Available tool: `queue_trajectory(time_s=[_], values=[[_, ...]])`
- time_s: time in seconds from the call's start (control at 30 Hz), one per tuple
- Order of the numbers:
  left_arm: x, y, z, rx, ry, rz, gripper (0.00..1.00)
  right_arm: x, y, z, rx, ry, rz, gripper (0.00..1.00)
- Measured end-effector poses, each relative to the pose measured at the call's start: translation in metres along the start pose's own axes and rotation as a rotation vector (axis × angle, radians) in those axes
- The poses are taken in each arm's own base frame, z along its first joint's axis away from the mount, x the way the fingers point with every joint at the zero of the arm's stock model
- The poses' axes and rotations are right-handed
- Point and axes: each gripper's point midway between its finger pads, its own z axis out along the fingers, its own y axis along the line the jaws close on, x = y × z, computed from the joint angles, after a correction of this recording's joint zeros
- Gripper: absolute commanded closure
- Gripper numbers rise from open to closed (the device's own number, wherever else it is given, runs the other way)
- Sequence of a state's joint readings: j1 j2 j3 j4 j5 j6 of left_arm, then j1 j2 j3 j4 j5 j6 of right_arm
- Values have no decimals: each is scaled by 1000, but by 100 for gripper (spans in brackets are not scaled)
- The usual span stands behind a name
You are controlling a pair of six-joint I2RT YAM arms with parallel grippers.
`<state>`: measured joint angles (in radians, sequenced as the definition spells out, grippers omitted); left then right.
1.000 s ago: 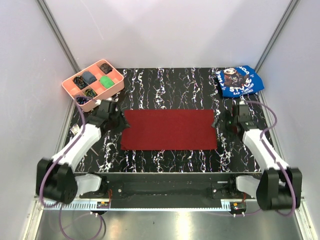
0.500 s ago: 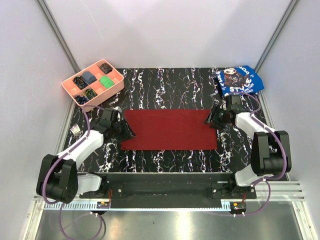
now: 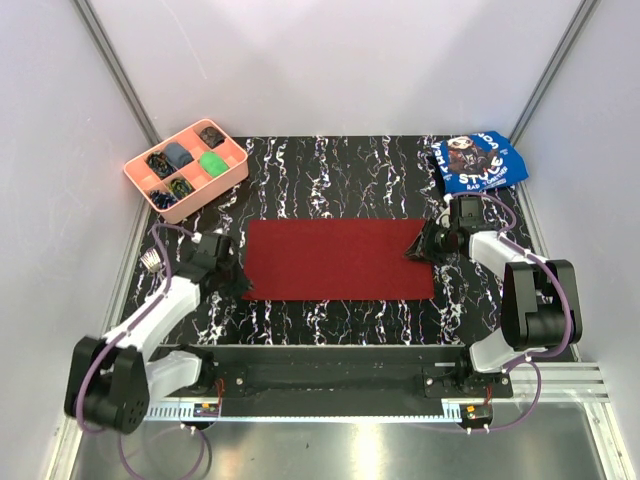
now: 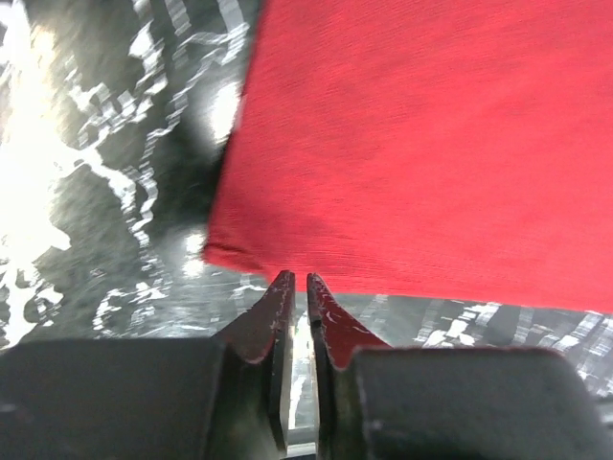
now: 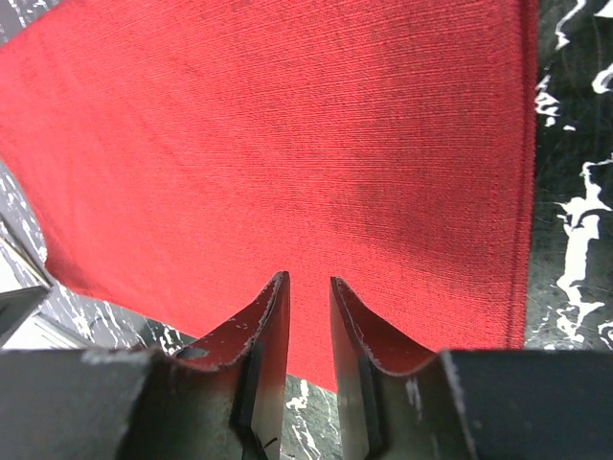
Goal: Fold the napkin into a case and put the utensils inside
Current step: Pick up the rectangle-folded napkin from the center of the board.
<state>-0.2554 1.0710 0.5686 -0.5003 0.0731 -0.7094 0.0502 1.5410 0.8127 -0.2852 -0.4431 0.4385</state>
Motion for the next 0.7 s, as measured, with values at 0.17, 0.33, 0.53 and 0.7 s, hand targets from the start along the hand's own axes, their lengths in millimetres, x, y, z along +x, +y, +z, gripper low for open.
queue_trajectory(time_s=[0.17, 0.33, 0.53, 0.7], values=[[14, 22, 13, -115, 70, -11, 89, 1, 2, 0, -15, 4, -2, 69], [15, 33, 22, -174, 87, -11, 89, 5, 0, 1, -11, 10, 1, 69], [11, 30, 22, -170, 80, -11, 82, 8, -1, 2, -13, 18, 4, 71], [1, 21, 6, -119, 13, -5, 66, 10, -3, 2, -12, 25, 7, 71]])
